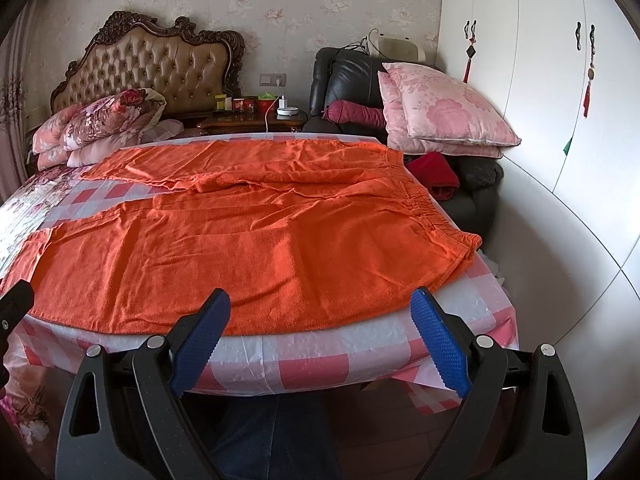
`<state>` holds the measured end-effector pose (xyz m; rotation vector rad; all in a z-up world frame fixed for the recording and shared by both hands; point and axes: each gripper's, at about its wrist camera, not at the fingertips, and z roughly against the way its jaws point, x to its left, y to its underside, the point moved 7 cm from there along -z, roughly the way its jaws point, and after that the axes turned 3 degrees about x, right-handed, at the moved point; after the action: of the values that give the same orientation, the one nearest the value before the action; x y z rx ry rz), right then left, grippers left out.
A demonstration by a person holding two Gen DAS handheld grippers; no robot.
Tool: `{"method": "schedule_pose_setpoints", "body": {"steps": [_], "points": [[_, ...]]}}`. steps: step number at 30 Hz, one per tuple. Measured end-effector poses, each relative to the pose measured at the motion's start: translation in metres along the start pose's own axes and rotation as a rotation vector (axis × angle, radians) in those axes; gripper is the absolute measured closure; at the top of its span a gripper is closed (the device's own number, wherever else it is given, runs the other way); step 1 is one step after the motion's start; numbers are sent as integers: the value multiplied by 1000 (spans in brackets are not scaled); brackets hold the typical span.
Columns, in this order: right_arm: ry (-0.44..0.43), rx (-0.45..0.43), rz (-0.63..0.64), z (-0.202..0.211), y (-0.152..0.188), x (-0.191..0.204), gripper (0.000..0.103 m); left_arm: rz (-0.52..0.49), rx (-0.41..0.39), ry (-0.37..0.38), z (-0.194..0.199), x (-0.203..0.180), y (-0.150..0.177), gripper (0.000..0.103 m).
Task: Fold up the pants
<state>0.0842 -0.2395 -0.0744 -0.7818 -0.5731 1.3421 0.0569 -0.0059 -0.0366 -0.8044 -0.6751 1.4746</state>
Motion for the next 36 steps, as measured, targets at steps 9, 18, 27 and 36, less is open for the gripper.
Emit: {"method": "schedule_pose_setpoints", "body": {"steps": [9, 18, 27, 36], "points": [[0, 0, -1, 0, 0, 0, 15, 7, 4, 6, -1, 2, 1, 2], [0, -1, 1, -1, 1, 1, 15, 8, 4, 8, -1, 2, 1, 2], [-2, 1, 2, -1, 2, 1, 15, 9, 6, 11, -2, 3, 4, 2], [-7, 25, -17, -10, 5, -9, 15, 18, 12, 15, -5, 8, 6, 2]]}}
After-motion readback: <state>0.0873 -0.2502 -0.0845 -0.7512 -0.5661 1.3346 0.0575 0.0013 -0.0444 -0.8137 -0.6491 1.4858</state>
